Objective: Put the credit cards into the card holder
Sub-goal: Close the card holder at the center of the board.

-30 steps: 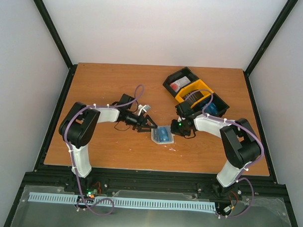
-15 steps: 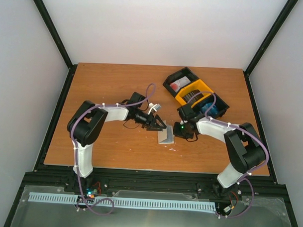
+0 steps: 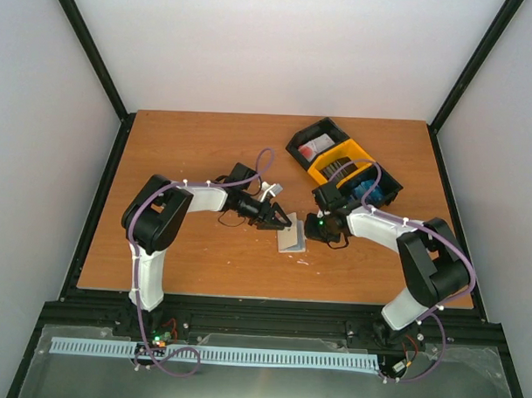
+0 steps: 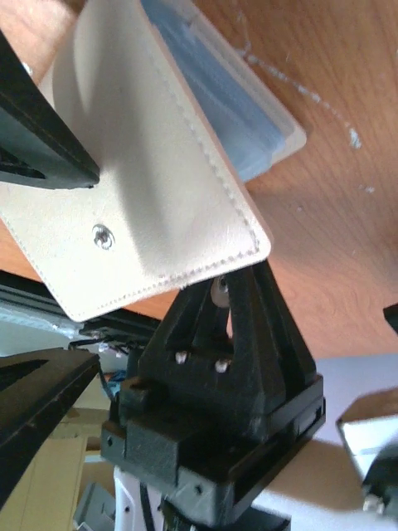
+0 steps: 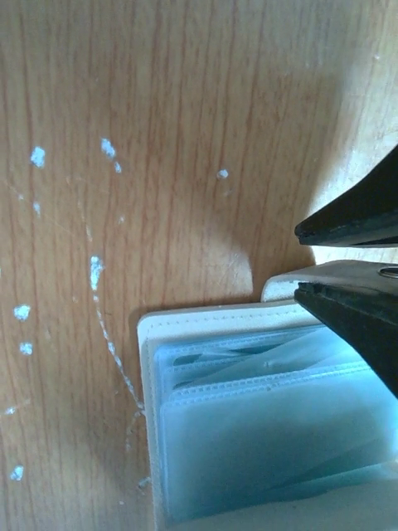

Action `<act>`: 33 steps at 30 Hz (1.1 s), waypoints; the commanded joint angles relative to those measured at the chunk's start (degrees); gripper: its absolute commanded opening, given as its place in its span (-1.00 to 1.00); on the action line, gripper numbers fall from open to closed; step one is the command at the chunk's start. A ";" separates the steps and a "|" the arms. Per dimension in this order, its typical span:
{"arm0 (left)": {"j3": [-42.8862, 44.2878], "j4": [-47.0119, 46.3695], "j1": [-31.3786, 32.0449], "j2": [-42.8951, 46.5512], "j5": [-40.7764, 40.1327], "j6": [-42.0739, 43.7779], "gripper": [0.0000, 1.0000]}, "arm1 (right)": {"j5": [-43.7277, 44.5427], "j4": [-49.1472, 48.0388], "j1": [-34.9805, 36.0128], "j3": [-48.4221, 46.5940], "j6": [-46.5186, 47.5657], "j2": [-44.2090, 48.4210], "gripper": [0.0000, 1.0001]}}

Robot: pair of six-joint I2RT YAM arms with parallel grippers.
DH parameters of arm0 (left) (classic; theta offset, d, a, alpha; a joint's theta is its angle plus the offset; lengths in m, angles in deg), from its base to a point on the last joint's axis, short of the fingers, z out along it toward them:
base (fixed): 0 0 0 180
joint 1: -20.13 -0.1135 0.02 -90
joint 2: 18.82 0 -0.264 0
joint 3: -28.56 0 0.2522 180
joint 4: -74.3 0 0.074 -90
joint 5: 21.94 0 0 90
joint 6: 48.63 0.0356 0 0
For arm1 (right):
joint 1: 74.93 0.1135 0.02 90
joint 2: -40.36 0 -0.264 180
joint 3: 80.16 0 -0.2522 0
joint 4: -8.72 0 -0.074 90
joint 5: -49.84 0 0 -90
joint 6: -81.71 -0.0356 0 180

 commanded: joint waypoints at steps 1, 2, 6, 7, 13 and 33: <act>2.07 1.27 0.66 -0.28 -3.87 1.38 0.06 | -0.37 -0.58 -0.21 -0.05 0.31 2.43 -0.77; 2.31 2.88 0.66 -0.58 -5.99 1.56 -0.01 | -0.35 -0.56 -0.21 -0.08 0.31 2.55 -0.81; 2.63 5.56 0.81 -0.74 -13.54 1.51 -0.17 | -0.81 -0.50 -0.22 -0.24 0.48 2.93 -0.87; 2.87 6.40 0.97 -0.63 -15.73 1.51 -0.18 | -0.93 -0.46 -0.23 -0.33 0.48 3.08 -0.88; 6.69 14.09 3.13 -1.38 -28.68 2.41 -0.09 | -3.54 -1.06 -0.21 -1.38 1.30 3.70 -0.94; 12.32 26.42 8.92 -5.88 -44.63 1.83 -0.09 | -10.89 0.94 -0.12 -6.25 3.65 -2.34 -0.90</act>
